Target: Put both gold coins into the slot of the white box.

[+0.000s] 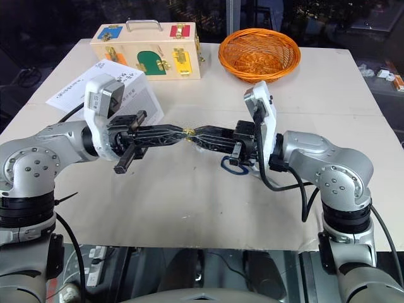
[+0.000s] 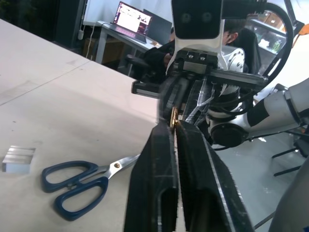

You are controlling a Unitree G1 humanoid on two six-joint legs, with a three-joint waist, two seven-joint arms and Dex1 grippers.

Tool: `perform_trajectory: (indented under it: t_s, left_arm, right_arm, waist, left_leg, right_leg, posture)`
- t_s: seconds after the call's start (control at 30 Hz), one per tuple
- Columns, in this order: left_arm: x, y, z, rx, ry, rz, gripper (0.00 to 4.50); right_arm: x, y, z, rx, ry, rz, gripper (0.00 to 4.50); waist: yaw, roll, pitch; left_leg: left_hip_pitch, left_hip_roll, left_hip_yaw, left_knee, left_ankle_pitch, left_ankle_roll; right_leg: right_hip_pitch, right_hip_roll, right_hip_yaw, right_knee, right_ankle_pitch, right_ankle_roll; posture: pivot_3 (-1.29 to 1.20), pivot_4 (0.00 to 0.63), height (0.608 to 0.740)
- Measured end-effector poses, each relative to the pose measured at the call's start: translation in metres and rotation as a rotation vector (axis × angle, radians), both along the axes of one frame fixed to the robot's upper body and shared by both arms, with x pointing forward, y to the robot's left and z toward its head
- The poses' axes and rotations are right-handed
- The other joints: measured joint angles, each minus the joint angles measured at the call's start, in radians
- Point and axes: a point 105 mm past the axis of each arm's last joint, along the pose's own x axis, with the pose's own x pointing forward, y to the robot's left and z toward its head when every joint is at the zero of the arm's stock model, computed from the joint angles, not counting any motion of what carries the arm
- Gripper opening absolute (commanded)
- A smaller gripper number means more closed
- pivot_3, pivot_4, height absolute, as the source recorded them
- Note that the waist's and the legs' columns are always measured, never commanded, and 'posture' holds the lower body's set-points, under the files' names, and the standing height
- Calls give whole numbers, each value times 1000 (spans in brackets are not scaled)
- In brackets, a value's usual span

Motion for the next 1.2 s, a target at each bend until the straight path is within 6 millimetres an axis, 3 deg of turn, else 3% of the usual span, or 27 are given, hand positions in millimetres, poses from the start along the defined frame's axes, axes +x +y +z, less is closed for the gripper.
perform_trajectory:
  t_s: [0.1,0.2,0.37,0.4,0.53,0.63,0.9,1.2]
  left_arm:
    - [5,17,6,-2,15,83,0]
    - [14,35,22,-38,6,187,0]
    - [40,72,61,-60,-117,468,0]
    - [50,93,67,0,-168,594,0]
    - [69,147,74,163,-182,847,0]
    - [78,171,79,224,-162,924,0]
    - [94,193,47,395,-20,985,0]
    - [100,180,41,375,35,914,0]
  right_arm:
    - [-2,-9,2,-24,-78,-28,3252]
    - [2,-24,3,-84,-178,-98,4391]
    - [-2,-38,15,-92,-258,-121,4391]
    - [-4,-42,18,-125,-310,-135,4391]
    - [-8,-48,22,-140,-368,-146,4391]
    - [-10,-48,24,-129,-384,-142,4391]
    - [-9,-48,20,-125,-385,-157,4391]
    - [-12,-47,20,-113,-378,-148,4391]
  waist:
    - [-1,0,0]
    - [2,0,0]
    - [6,-1,1]
    - [3,0,1]
    - [0,0,1]
    - [7,0,1]
    - [25,-1,1]
    - [24,-1,1]
  left_leg:
    - [0,0,0,0,0,0]
    - [0,0,0,0,0,0]
    - [0,0,0,0,0,0]
    - [0,0,0,-1,0,0]
    - [1,0,1,-4,0,0]
    - [0,0,1,-4,0,0]
    - [-2,0,0,-3,0,0]
    - [-2,0,0,-3,0,0]
  right_leg:
    - [0,0,0,0,0,0]
    - [0,0,0,-1,0,0]
    - [0,0,-1,-2,0,0]
    - [0,0,0,-2,0,0]
    - [0,0,0,-3,0,0]
    - [0,0,0,-4,0,0]
    - [0,0,-2,-7,0,0]
    - [0,0,-2,-6,0,0]
  posture:
    - [0,150,726]
    - [0,150,726]
    - [0,150,726]
    - [0,150,726]
    - [0,150,726]
    - [0,150,726]
    - [0,150,726]
    - [0,150,726]
